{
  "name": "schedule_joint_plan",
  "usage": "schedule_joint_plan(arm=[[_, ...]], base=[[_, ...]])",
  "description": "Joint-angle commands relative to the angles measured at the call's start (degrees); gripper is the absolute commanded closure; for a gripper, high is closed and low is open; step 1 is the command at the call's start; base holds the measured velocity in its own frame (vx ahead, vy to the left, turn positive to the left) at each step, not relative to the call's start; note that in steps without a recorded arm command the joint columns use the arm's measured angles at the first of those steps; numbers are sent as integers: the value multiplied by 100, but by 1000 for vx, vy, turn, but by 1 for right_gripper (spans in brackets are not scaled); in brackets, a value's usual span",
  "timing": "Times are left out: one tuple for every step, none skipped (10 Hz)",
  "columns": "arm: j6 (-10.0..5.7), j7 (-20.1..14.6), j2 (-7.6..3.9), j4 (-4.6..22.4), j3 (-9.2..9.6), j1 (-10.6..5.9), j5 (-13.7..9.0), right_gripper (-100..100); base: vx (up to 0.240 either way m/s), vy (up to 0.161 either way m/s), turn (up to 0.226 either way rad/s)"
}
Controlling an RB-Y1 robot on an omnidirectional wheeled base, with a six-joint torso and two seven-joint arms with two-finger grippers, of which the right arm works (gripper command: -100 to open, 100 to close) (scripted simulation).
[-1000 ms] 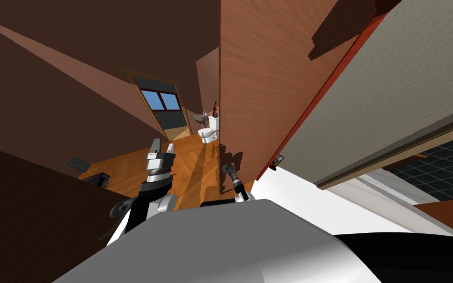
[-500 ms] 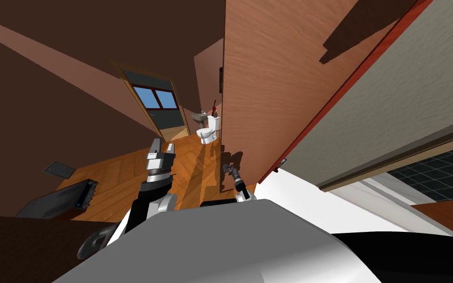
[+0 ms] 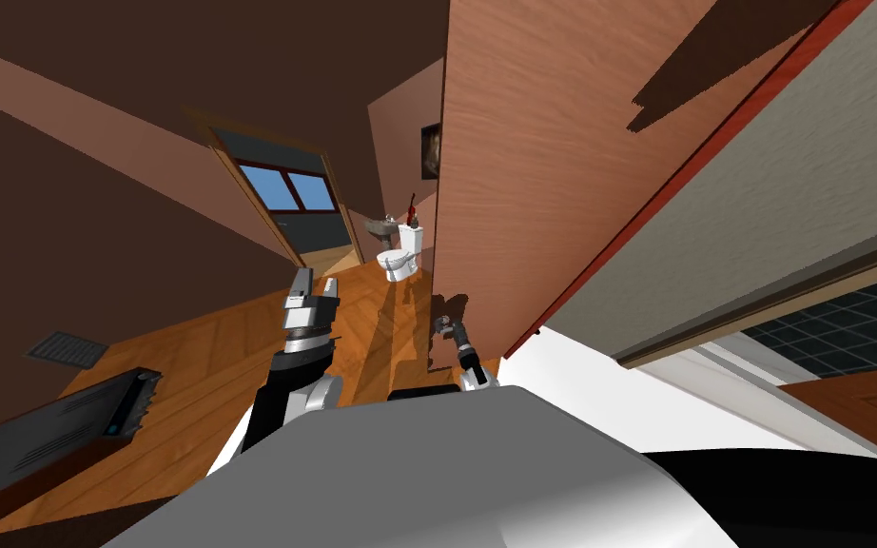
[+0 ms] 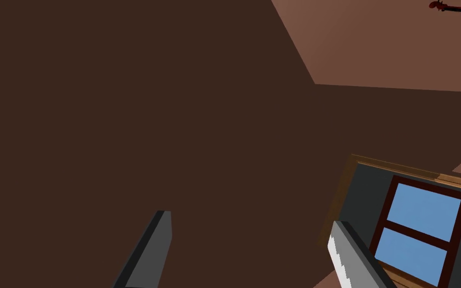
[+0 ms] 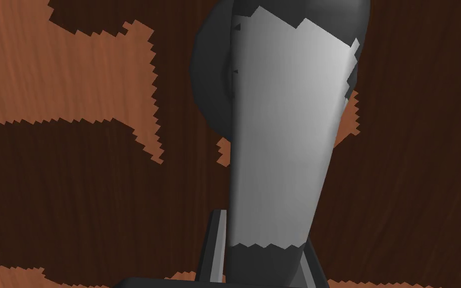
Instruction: Push the door open
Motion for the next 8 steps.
schedule_joint_plan(arm=[[7,75,-25,-77,-189,21,-66,100],[5,89,-22,-70,-232,16,-82,100],[1,116,-16,-54,-319,5,-115,100],[-3,143,-4,-40,-404,-5,-147,100],[-6,156,2,-32,-446,-10,-163,100],[-9,181,18,-18,-526,-20,-194,100],[-13,206,36,-4,-603,-30,-224,100],[-17,228,56,8,-675,-38,-251,100]], base=[[127,90,-101],[149,102,-89],[172,118,-77],[157,148,-123],[154,127,-70],[174,119,-70],[190,161,-102],[175,166,-118]])
